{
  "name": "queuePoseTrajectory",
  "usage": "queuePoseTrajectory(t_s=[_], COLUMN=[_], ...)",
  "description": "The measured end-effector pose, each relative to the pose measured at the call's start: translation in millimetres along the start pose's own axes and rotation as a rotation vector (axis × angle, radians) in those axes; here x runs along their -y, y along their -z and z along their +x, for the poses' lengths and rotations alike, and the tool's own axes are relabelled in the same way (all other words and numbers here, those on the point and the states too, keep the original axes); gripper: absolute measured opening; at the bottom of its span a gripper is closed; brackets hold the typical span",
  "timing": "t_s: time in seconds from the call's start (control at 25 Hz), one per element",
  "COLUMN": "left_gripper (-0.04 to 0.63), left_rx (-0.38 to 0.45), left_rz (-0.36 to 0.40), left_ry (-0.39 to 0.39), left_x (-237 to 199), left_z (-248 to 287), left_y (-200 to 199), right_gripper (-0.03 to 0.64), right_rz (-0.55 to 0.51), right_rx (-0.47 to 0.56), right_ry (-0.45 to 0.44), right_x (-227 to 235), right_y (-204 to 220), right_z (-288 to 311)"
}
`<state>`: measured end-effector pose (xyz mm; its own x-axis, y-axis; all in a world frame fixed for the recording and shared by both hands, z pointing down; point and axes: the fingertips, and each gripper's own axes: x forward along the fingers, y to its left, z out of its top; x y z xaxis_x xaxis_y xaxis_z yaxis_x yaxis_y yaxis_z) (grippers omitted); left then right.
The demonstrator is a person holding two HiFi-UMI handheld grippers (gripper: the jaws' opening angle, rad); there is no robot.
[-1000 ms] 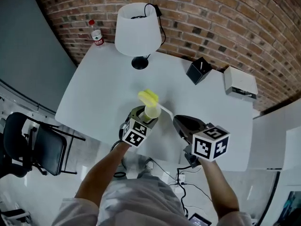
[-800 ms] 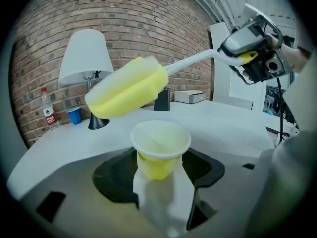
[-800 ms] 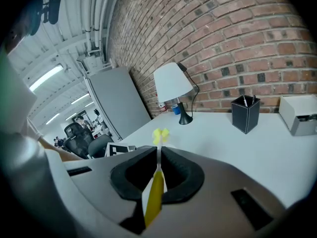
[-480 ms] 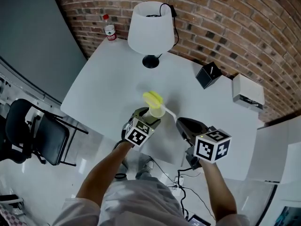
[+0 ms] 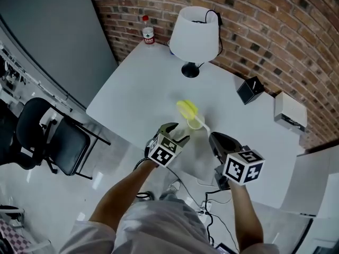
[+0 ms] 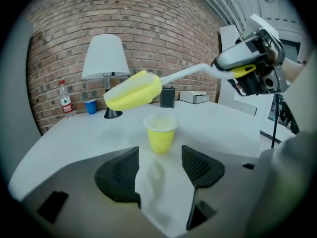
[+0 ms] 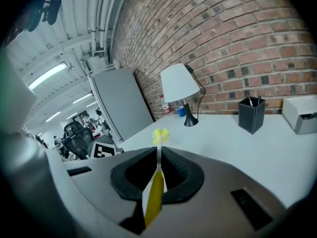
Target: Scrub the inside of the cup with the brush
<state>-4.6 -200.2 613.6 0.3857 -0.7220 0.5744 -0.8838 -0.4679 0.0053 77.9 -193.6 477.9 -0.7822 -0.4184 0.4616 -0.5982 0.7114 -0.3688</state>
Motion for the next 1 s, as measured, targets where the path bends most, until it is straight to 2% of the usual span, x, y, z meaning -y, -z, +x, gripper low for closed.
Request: queuePoseTrajectory(t_s=[0.08,0.12,0.28,0.52,0.8,1.0], left_gripper=[0.28,0.249,0.225,0.213,0.111,0.052], left_rx=[0.028,0.046,0.122,0.167,0.22,0.255], left_rz=[0.0,0.001,0.006,-0.007,0.0,-0.005], left_ry=[-0.006,-0.011,-0.03,-0.008,0.003,0.012], left_x=[0.2,0.1,2.1,17.0,32.8,39.4], left_z=[-16.6,-25.4,-60.1,-107.4,-150.6,-176.6], left_y=[-6.5,-10.4,-31.2,-47.1,-51.0,-54.0], right_gripper=[0.026,0.026,0.026,0.026,0.026,0.026], right_rz=[-0.013,-0.025,-0.07,-0.118,-0.162,-0.181], right_rx=[0.018,0.028,0.07,0.117,0.176,0.194], right_ry=[0.013,0.022,0.069,0.158,0.252,0.286], right_x=[-10.1,-15.6,-34.9,-63.1,-97.0,-119.7], right_y=[-0.5,-0.8,0.0,4.2,7.4,18.3], right_z=[0.4,-0.2,-6.9,-22.2,-43.1,-51.0])
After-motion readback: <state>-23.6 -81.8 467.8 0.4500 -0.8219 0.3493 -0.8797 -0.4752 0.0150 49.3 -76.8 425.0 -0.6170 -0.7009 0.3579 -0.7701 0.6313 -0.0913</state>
